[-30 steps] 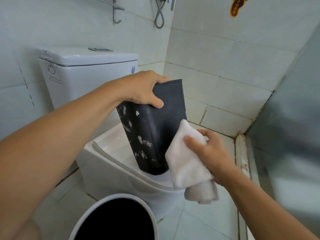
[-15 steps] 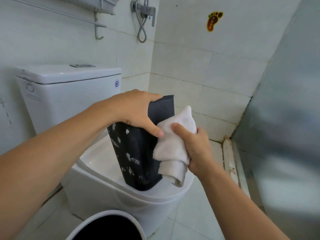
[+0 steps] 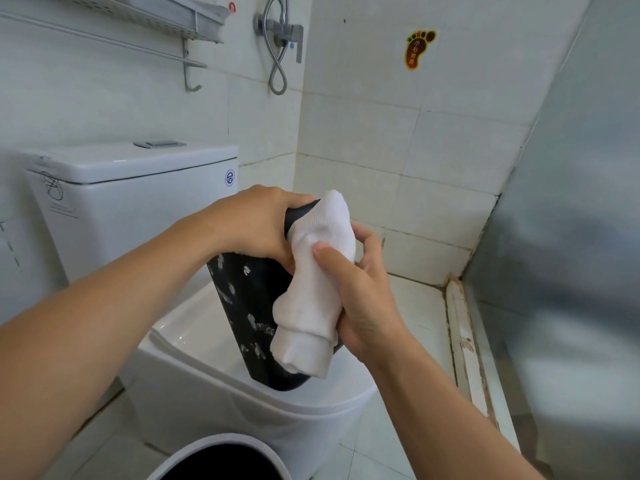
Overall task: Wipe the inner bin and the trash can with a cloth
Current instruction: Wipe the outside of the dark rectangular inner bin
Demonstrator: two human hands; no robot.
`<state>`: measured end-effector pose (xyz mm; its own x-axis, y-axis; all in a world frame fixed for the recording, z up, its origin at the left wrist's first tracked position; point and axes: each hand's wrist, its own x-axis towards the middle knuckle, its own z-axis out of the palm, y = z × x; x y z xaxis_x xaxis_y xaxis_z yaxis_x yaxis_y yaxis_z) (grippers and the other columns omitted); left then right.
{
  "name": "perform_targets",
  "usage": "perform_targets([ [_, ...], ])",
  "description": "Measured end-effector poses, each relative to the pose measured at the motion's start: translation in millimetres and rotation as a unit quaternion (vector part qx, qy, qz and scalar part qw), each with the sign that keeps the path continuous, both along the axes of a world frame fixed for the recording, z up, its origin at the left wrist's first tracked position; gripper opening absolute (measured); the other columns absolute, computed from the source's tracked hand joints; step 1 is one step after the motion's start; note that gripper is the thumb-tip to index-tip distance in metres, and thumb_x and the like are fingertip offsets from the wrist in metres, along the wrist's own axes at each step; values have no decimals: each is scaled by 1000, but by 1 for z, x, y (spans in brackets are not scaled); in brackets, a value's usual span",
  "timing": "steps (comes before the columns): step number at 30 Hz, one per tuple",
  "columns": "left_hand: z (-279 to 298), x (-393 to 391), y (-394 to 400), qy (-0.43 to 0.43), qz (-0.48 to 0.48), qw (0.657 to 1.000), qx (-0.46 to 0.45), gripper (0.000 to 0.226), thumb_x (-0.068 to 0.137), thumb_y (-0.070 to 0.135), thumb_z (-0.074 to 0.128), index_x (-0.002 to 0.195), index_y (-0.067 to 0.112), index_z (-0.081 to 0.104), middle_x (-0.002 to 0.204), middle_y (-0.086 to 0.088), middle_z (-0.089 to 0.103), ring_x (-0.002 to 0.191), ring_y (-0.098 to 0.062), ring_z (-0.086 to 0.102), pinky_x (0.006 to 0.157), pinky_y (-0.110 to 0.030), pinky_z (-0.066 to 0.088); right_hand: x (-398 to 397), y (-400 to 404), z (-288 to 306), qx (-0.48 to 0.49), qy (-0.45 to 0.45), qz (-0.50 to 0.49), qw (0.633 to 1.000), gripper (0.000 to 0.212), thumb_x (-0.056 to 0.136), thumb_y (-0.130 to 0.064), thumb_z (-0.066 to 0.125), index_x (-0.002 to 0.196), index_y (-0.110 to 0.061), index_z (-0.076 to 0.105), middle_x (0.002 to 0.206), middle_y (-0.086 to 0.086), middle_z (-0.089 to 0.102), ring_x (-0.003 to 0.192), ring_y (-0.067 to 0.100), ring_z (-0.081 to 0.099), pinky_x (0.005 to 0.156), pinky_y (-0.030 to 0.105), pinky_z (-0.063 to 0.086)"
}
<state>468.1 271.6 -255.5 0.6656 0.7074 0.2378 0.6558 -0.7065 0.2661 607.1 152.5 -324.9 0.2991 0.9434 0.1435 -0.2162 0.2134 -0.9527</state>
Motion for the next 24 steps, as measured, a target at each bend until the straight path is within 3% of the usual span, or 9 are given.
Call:
perform_targets([
  [5, -1, 0, 2, -2, 7, 1000, 2, 44, 60, 52, 88, 87, 51, 54, 87, 18, 67, 83, -1, 60, 75, -36, 57, -3, -4, 5, 15, -55, -4, 998, 56, 76, -32, 79, 120, -51, 50, 118, 13, 72, 101, 31, 74, 86, 52, 63],
  [8, 0, 0, -2, 9, 9, 1000, 5, 46, 60, 53, 88, 82, 60, 47, 88, 20, 65, 83, 3, 57, 72, -32, 53, -4, -4, 6, 9, -79, -12, 997, 55, 75, -33, 79, 116, -54, 49, 115, 10, 73, 99, 30, 75, 85, 52, 64],
  [10, 0, 0, -2, 12, 10, 1000, 0, 52, 55, 58, 87, 91, 62, 50, 93, 22, 66, 87, 2, 59, 77, -35, 55, -2, -4, 8, 7, -76, -25, 997, 55, 77, -31, 81, 117, -51, 49, 113, 11, 73, 96, 31, 75, 83, 53, 64],
  [12, 0, 0, -2, 16, 6, 1000, -6, 74, 49, 64, 88, 114, 58, 54, 102, 22, 69, 96, -8, 64, 83, -40, 57, 4, -6, 11, 3, -48, -42, 998, 52, 85, -23, 83, 119, -44, 51, 109, 13, 74, 91, 32, 77, 79, 56, 64],
  [15, 0, -4, -2, 22, -2, 1000, -16, 101, 56, 66, 91, 144, 56, 43, 126, 20, 67, 115, -15, 61, 97, -42, 53, 16, -7, 7, -5, -32, -87, 996, 45, 89, -21, 80, 121, -38, 53, 110, 12, 72, 89, 29, 77, 77, 53, 65],
  [19, -3, -8, 4, 8, -19, 1000, -12, 88, 76, 71, 76, 153, 49, 38, 142, 22, 59, 128, -13, 57, 107, -39, 48, 34, -4, -7, -8, -177, -204, 963, 41, 89, -42, 78, 124, -44, 56, 105, -4, 73, 89, 16, 74, 81, 48, 64],
  [21, -4, -10, 7, 5, -21, 1000, -12, 82, 84, 65, 72, 155, 46, 37, 147, 22, 55, 132, -11, 54, 110, -36, 45, 40, 0, -13, -1, -287, -235, 929, 49, 91, -49, 73, 135, -44, 53, 116, -13, 68, 102, 11, 68, 90, 43, 60],
  [24, -3, -12, 9, -10, -27, 999, -21, 77, 89, 52, 75, 156, 44, 38, 149, 22, 54, 133, -7, 53, 111, -33, 43, 45, 6, -22, -3, -404, -234, 884, 62, 94, -45, 70, 149, -41, 41, 131, -16, 58, 115, 11, 57, 98, 37, 50],
])
